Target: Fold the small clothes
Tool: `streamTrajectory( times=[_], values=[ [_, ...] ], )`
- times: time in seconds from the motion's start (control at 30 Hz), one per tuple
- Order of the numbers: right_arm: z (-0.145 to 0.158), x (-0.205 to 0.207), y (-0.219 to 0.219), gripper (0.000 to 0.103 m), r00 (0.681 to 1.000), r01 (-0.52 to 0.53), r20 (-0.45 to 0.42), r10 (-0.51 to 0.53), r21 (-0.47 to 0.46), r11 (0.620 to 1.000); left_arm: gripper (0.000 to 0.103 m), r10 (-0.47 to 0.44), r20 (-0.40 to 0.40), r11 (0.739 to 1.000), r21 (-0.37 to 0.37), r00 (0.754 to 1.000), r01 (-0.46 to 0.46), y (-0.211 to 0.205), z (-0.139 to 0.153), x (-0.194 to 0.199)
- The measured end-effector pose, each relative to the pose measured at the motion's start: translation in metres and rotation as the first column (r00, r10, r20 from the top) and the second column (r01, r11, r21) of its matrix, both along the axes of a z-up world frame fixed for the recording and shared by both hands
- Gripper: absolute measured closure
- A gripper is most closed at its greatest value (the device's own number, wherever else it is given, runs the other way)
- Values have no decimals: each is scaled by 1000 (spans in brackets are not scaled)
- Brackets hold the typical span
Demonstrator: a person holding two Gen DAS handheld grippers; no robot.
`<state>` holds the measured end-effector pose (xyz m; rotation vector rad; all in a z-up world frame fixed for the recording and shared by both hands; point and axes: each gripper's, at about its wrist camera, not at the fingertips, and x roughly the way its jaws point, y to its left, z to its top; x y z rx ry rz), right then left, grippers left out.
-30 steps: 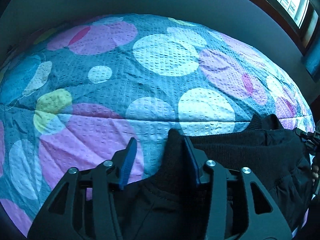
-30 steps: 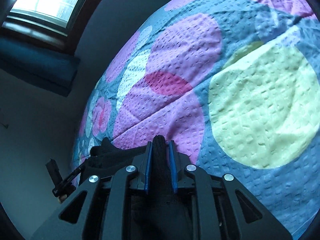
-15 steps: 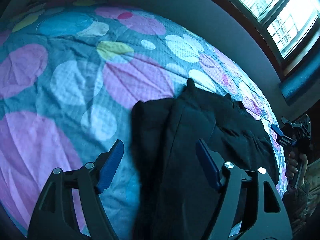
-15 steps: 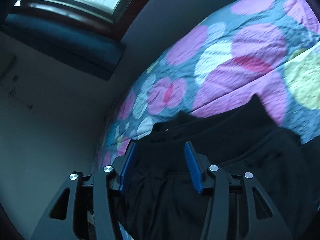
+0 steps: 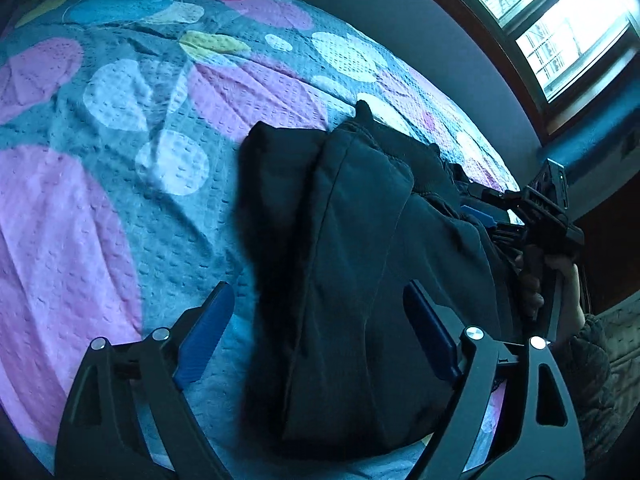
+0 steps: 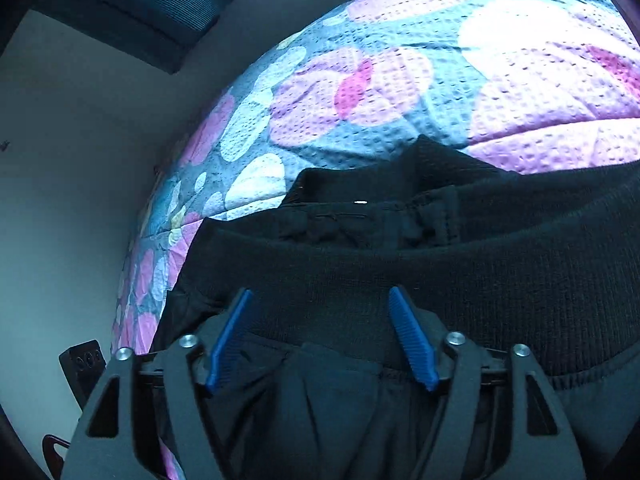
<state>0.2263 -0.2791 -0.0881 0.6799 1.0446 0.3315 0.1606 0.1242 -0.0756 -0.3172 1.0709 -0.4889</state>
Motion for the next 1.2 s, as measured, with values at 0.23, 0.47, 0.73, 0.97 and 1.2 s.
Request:
streamTrajectory(
  times=[0.23,0.47,0.73,0.97,1.2],
  values=[
    [8,-6,2,26,999,38,15,-38,-2,999,18,5,17,1000,7,1000,-6,-20,-3,6],
    [11,-46,4,27,997,81,6,-81,38,996,22,25,11,1000,0,1000,-25,-19,-3,9],
    [8,-116,19,26,997,67,19,-69,80,995,26,16,22,999,30,1000,-17,-19,-3,4],
    [1,-170,26,26,995,90,43,-94,99,991,26,9,27,999,46,1000,-10,-21,-4,3],
    [-5,-194,30,25,989,111,91,-120,96,989,26,12,26,999,46,1000,-14,-22,-4,4]
  ],
)
